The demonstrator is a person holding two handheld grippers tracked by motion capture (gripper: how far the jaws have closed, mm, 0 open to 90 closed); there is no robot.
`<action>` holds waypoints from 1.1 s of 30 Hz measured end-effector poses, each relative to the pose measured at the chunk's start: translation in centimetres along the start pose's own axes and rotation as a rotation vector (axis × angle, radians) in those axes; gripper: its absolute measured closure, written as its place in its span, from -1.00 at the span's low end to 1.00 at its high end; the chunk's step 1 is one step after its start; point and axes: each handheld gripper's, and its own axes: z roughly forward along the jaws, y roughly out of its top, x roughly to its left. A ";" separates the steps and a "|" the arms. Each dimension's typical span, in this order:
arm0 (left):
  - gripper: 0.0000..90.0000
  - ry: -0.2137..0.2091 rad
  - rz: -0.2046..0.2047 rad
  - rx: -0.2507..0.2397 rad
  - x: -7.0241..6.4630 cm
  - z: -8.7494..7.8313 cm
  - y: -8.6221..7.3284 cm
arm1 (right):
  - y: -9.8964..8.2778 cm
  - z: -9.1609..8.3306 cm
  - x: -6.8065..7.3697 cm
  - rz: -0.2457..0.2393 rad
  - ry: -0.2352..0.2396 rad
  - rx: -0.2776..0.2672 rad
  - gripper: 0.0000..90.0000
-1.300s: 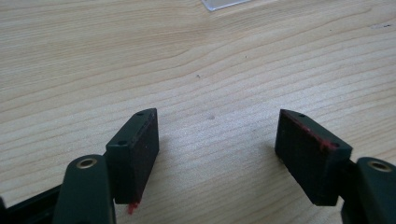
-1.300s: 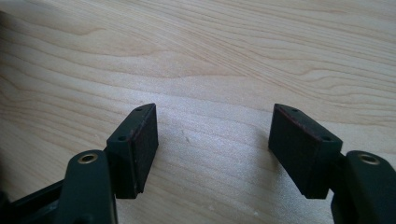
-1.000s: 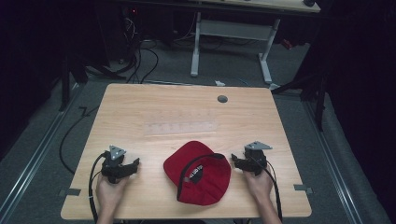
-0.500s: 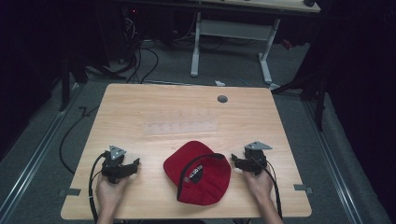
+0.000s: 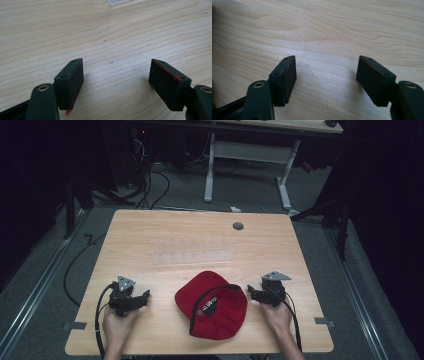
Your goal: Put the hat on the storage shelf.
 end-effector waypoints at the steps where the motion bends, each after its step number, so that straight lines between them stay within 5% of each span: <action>1: -0.38 0.000 0.000 0.000 0.0 0.0 0.0 | 0.0 -0.1 -0.1 0.003 -0.002 0.001 -0.20; 5: -0.38 -0.001 0.000 0.001 0.0 0.0 0.0 | 0.0 -0.5 -0.4 0.036 0.024 0.008 -0.15; 17: -0.39 -0.002 0.001 0.003 0.0 0.0 0.0 | -0.3 -3.5 0.1 0.035 0.098 -0.077 -0.04; 33: -0.39 -0.003 0.001 0.002 0.0 0.0 0.0 | -0.1 -7.4 3.3 -0.070 0.178 -0.136 -0.12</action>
